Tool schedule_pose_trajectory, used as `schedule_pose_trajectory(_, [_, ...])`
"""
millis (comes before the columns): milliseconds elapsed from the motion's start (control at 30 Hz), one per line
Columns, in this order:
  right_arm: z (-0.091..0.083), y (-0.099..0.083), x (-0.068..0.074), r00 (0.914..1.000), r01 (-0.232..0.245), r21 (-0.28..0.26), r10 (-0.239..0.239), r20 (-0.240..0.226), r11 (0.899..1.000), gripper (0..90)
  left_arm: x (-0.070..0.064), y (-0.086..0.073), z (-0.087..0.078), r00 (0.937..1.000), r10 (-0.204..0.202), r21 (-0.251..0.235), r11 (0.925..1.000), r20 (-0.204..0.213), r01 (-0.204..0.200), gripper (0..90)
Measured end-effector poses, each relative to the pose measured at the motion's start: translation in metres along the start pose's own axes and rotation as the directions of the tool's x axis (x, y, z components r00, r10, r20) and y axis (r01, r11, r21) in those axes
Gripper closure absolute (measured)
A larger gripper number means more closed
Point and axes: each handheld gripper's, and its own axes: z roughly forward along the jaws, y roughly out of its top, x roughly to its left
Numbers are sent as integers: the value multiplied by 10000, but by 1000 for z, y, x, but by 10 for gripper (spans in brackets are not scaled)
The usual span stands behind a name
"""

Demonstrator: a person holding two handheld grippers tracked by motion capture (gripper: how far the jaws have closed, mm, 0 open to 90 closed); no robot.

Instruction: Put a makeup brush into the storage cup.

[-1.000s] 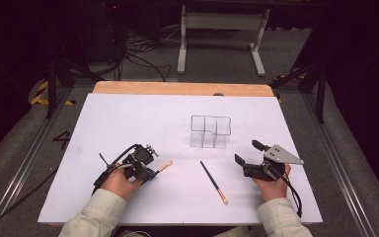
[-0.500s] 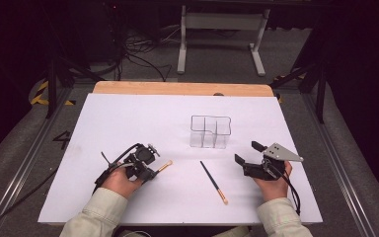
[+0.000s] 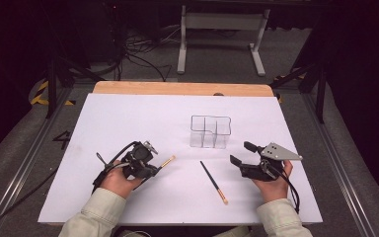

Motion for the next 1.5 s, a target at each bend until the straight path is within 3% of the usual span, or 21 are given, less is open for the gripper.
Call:
schedule_pose_trajectory(200, [-1, 3, 4, 9997, 46, -122, -49, -224, 9999, 222, 1, -3, -13, 9993, 270, -1057, 9941, 268, -241, 826])
schedule_pose_trajectory(367, [-1, 5, 6, 9991, -27, -117, 22, -429, 9999, 181, 0, -4, -20, 9974, 526, -1900, 9809, 484, -425, 825])
schedule_pose_trajectory(467, [0, 5, 7, 9983, -308, 25, 309, -497, 9995, 156, 1, -5, -23, 9955, 717, -2398, 9693, 615, -549, 826])
schedule_pose_trajectory(600, [-1, 9, 10, 9994, -245, 136, 248, -233, 9996, 84, 2, -8, -25, 9933, 756, -2885, 9563, 880, -472, 825])
schedule_pose_trajectory(733, [-3, 13, 13, 9992, -267, -107, 264, -313, 9996, 58, 4, -11, -28, 9894, 987, -3557, 9330, 1064, -548, 826])
schedule_pose_trajectory(833, [-3, 15, 14, 9970, -333, -433, 302, -709, 9985, 59, 6, -13, -31, 9839, 1228, -4204, 9055, 1301, -575, 825])
schedule_pose_trajectory(933, [-2, 15, 14, 9933, -323, -908, 219, -1138, 9953, 62, 7, -16, -33, 9808, 1309, -4633, 8848, 1443, -500, 825])
schedule_pose_trajectory(1000, [-2, 14, 15, 9959, -240, -897, 160, -892, 9957, 61, 9, -17, -32, 9792, 1299, -4723, 8804, 1562, -414, 825])
schedule_pose_trajectory(1167, [-1, 13, 15, 9983, -349, -520, 324, -487, 9980, 23, 12, -19, -33, 9723, 1561, -5278, 8484, 1740, -418, 825])
schedule_pose_trajectory(1300, [0, 14, 14, 9983, -550, -338, 556, 189, 9979, 3, 12, -22, -34, 9685, 1842, -5737, 8171, 1674, -562, 825])
schedule_pose_trajectory(1333, [0, 13, 14, 9976, -575, -294, 586, 373, 9979, 0, 11, -23, -35, 9686, 1889, -5914, 8043, 1615, -583, 825])
schedule_pose_trajectory(1367, [1, 13, 12, 9966, -644, -250, 655, 493, 9976, 1, 10, -23, -36, 9677, 1998, -6007, 7965, 1539, -689, 825])
schedule_pose_trajectory(1467, [3, 11, 11, 9938, -942, -88, 945, 580, 9955, 0, 8, -24, -37, 9630, 2272, -6301, 7716, 1449, -872, 825])
schedule_pose_trajectory(1500, [3, 10, 11, 9938, -983, -109, 987, 517, 9951, 0, 9, -25, -37, 9593, 2447, -6461, 7569, 1408, -982, 825])
